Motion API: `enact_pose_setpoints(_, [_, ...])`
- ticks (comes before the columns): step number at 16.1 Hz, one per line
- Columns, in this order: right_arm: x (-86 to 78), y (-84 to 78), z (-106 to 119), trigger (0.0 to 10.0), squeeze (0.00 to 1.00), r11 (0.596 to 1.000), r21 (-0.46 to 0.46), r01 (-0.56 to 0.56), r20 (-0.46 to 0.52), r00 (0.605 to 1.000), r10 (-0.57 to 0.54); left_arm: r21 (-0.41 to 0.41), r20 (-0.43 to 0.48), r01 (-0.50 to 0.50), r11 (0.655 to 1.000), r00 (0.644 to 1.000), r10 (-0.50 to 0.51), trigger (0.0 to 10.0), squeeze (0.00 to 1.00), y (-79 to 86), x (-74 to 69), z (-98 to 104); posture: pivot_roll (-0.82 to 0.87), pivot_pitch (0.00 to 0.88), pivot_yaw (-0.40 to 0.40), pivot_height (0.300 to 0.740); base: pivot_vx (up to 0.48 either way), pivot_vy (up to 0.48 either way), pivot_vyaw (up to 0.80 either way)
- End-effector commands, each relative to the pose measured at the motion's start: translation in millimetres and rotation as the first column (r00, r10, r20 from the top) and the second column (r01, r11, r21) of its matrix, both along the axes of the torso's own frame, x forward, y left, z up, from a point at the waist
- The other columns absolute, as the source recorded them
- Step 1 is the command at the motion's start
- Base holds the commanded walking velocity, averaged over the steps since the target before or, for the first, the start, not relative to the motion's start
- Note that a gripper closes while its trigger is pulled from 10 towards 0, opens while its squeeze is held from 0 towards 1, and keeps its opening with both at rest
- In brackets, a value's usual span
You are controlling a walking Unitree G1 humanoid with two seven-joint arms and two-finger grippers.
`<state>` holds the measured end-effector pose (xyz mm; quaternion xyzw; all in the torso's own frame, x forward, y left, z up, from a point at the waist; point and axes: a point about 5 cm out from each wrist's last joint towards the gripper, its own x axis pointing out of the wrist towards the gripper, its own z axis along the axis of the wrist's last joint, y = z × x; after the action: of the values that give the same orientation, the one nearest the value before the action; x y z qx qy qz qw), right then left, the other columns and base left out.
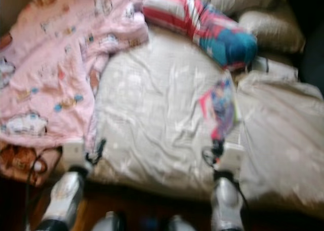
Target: Clean up the room
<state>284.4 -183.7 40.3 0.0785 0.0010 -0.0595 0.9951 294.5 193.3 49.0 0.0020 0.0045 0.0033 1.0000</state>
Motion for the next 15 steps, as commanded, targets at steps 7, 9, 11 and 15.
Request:
enact_pose_setpoints(7, [-3.2,-6.0,-0.6,10.0,0.0,1.0,-0.01,0.019,0.007,1.0,-0.019,-0.01,-0.022,-0.002,1.0,1.0,0.002,10.0,0.0,-0.5,-5.0,-6.9,0.06,0.21,-0.049,0.74,0.0,-0.042,-0.2])
enact_pose_setpoints(9, [-3.3,-6.0,-0.8,10.0,0.0,1.0,-0.008,0.022,0.006,1.0,-0.022,-0.02,-0.028,-0.01,1.0,1.0,0.01,10.0,0.0,0.1,-4.6,-7.4,0.06,0.216,-0.048,0.74,0.0,0.0,0.0])
enact_pose_setpoints(11, [-3.8,-6.5,-1.0,10.0,0.0,1.0,-0.011,0.026,0.007,1.0,-0.026,-0.034,-0.034,-0.013,0.999,0.999,0.012,10.0,0.0,-0.1,-4.0,-7.9,0.06,0.218,-0.048,0.74,0.0,0.0,0.0])
enact_pose_setpoints(15, [-3.2,-6.6,-1.7,10.0,0.0,0.999,0.001,0.034,-0.001,0.999,-0.034,-0.035,-0.035,-0.014,0.999,0.999,0.013,10.0,0.0,0.0,-3.0,-7.3,0.07,0.224,-0.048,0.74,0.0,0.161,0.0])
